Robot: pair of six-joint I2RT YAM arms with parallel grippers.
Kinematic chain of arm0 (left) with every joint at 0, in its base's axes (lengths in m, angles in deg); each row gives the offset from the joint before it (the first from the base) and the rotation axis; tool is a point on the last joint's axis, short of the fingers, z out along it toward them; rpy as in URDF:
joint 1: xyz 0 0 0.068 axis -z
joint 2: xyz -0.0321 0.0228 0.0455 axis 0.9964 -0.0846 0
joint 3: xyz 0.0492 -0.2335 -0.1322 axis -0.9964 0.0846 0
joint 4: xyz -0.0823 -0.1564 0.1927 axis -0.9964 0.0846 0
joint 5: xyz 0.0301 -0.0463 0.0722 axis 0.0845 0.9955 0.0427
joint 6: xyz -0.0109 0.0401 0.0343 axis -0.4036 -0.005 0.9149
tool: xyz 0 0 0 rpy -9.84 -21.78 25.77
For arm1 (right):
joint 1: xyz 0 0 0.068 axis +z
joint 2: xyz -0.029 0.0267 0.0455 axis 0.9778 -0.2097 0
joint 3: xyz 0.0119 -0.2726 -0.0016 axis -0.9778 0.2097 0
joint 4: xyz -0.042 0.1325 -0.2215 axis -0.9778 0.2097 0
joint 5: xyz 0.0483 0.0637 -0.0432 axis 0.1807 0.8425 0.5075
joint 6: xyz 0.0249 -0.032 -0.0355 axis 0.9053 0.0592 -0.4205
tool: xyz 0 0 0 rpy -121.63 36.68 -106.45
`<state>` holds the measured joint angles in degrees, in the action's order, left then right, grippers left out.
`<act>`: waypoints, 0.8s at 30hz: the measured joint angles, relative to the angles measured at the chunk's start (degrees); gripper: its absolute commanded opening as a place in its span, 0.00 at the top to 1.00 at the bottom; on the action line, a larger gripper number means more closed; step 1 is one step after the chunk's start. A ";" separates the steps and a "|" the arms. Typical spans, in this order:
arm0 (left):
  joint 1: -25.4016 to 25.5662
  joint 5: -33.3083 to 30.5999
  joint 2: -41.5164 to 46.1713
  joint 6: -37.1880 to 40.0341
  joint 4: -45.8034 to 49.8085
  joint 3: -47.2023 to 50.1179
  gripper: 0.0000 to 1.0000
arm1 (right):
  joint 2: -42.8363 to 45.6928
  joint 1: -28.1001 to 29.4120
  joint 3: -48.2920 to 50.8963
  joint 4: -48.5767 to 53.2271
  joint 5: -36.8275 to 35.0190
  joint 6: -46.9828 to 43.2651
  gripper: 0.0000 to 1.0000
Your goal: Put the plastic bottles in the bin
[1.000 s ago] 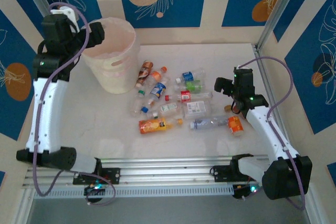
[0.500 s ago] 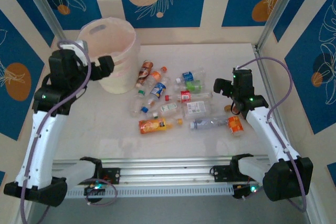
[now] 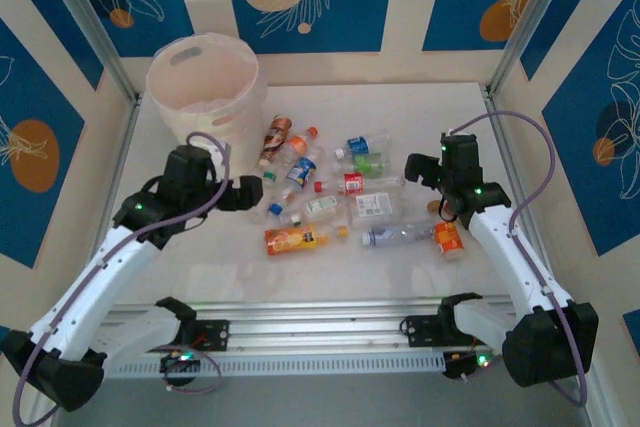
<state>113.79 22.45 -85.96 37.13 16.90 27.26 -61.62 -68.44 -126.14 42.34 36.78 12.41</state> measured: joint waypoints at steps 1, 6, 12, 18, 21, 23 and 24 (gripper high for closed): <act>0.39 0.20 -0.33 0.00 -0.61 1.40 0.03 | 0.00 0.04 0.00 0.13 -0.07 0.00 0.01; 0.92 0.07 -2.62 0.44 -4.57 6.99 0.08 | 0.00 0.13 0.00 0.81 -0.07 0.44 0.01; 0.98 -2.73 -10.32 3.19 -8.85 9.05 0.09 | 0.00 0.63 0.00 1.29 -0.07 1.29 0.01; 1.01 -5.44 -18.01 5.11 -14.34 9.29 0.13 | -0.02 0.72 0.00 1.53 -0.07 1.70 0.01; 1.03 -6.16 -21.00 5.81 -16.59 9.11 0.15 | -0.02 0.74 0.00 1.53 -0.07 1.90 0.01; 1.01 -6.75 -23.15 6.05 -17.62 8.85 0.15 | -0.13 0.74 0.00 1.57 -0.07 1.92 0.01; 1.01 -6.99 -23.93 6.12 -18.01 8.74 0.15 | -0.15 0.83 0.00 1.64 -0.07 1.92 0.01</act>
<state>114.80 15.46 -109.89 43.25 -1.11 36.00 -61.77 -67.61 -126.14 43.98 36.71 14.34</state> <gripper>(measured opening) 0.847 0.993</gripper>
